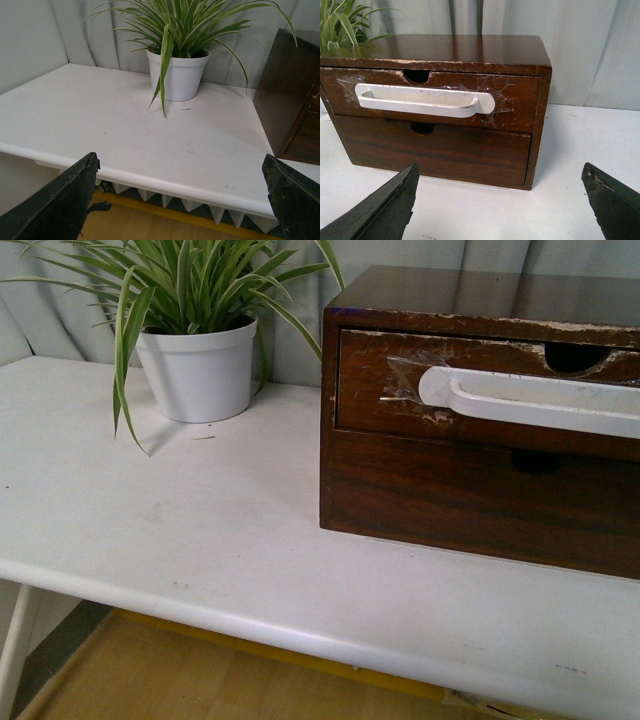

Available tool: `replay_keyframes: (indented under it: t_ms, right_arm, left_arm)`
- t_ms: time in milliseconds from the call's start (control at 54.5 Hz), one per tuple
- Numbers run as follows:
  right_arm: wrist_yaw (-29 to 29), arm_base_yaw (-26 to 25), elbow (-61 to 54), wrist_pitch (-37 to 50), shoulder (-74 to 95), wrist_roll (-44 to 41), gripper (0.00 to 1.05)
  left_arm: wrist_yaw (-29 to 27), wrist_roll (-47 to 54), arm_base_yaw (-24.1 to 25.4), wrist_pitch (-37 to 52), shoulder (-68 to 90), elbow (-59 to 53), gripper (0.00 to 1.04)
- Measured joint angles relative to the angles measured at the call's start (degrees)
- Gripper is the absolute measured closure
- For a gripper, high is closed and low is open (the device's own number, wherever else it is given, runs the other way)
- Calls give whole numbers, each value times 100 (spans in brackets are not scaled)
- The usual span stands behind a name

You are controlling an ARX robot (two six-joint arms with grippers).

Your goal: Open drawer

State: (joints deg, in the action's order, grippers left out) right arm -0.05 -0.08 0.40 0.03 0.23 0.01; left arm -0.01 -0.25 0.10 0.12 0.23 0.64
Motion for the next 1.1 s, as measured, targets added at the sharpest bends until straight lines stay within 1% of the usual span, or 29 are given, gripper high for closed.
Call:
replay_keyframes:
  t_ms: [1102]
  right_arm:
    - [0, 0, 0, 0, 0, 0, 9]
  left_arm:
    - [0, -2, 0, 0, 0, 0, 6]
